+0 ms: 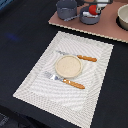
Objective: Place the fish, sausage, and tomato into the frying pan.
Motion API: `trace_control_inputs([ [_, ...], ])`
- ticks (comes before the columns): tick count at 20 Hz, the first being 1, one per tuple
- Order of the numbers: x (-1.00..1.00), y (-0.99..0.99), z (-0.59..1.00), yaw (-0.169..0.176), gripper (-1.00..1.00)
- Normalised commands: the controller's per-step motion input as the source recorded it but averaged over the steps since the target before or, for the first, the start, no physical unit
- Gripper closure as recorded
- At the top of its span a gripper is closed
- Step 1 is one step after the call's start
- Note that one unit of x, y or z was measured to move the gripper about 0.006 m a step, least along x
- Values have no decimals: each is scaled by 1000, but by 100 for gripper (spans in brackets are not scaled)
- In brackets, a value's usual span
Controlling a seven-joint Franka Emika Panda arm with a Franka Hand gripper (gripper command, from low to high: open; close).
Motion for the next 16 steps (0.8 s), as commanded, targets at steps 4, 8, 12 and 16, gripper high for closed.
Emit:
trace_control_inputs([
  [4,15,0,1000,-33,-100],
  [8,0,-20,955,-54,-100],
  [12,0,-364,388,-107,-100],
  [16,-47,-491,21,-165,-100],
])
